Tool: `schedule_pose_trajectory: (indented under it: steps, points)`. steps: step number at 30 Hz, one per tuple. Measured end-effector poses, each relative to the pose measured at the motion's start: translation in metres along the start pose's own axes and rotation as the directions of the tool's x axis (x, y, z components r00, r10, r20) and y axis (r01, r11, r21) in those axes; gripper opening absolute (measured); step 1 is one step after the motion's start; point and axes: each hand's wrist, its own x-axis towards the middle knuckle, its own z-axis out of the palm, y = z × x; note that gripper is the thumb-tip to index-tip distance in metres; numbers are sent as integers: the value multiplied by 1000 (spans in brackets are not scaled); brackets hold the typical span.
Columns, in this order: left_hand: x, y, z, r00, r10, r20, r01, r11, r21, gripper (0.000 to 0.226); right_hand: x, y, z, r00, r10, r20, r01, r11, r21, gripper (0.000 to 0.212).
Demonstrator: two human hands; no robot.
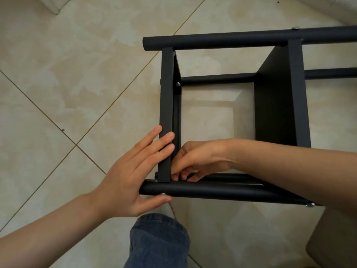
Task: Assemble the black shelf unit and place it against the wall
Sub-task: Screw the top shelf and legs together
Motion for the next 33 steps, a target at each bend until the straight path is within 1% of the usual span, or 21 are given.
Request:
schedule_pose_trajectory:
  steps: [3, 6, 8, 11, 15, 17, 22, 24, 27, 29, 30, 31, 32, 33]
  points:
    - [0, 0, 0, 1000, -2, 1, 2, 1000, -1, 82, 1, -2, 0, 1000, -2, -17, 2, 1000, -16, 18]
    - [0, 0, 0, 1000, -11, 1, 11, 1000, -11, 81, -2, -3, -2, 1000, -9, 19, 8, 999, 32, 13]
    - [0, 0, 0, 1000, -12, 0, 12, 1000, -16, 81, -1, -3, -2, 1000, -10, 21, 9, 999, 50, 14]
    - [0, 0, 0, 1000, -13, 3, 13, 1000, -18, 81, -1, -2, 0, 999, -4, 32, 2, 998, 69, 23]
    - [0, 0, 0, 1000, -12, -2, 11, 999, -30, 81, -2, -3, 1, 999, -7, 46, 6, 999, 37, 38]
    - [0, 0, -1, 1000, -10, 1, 10, 999, -32, 81, -3, -3, 1, 999, -5, 34, 4, 1000, 19, 40]
    - [-2, 0, -1, 999, -36, 34, 39, 997, -73, 83, -9, -1, 3, 999, -45, -22, 46, 998, 37, 26]
    - [-4, 2, -1, 997, -60, 48, 64, 994, -91, 83, -16, 1, 2, 998, -68, -18, 69, 997, 45, 19]
    - [-8, 6, -3, 992, -113, 52, 118, 987, -106, 82, -30, 4, 1, 996, -94, -9, 94, 996, 4, 14]
    - [-12, 12, -1, 986, -165, 37, 168, 976, -138, 81, -39, 8, 0, 996, -92, -12, 91, 995, -44, 17]
    - [-15, 17, 1, 977, -213, 25, 214, 959, -186, 84, -43, 10, 0, 996, -86, -19, 84, 994, -66, 20]
    - [-19, 22, 4, 958, -287, 13, 280, 922, -266, 88, -47, 11, 0, 996, -81, -32, 78, 993, -84, 22]
    - [-22, 26, 6, 924, -383, 6, 358, 858, -369, 95, -51, 13, 0, 996, -79, -48, 74, 993, -97, 22]
    - [-25, 30, 8, 876, -482, 11, 428, 768, -476, 102, -53, 14, 0, 995, -80, -64, 73, 992, -105, 22]
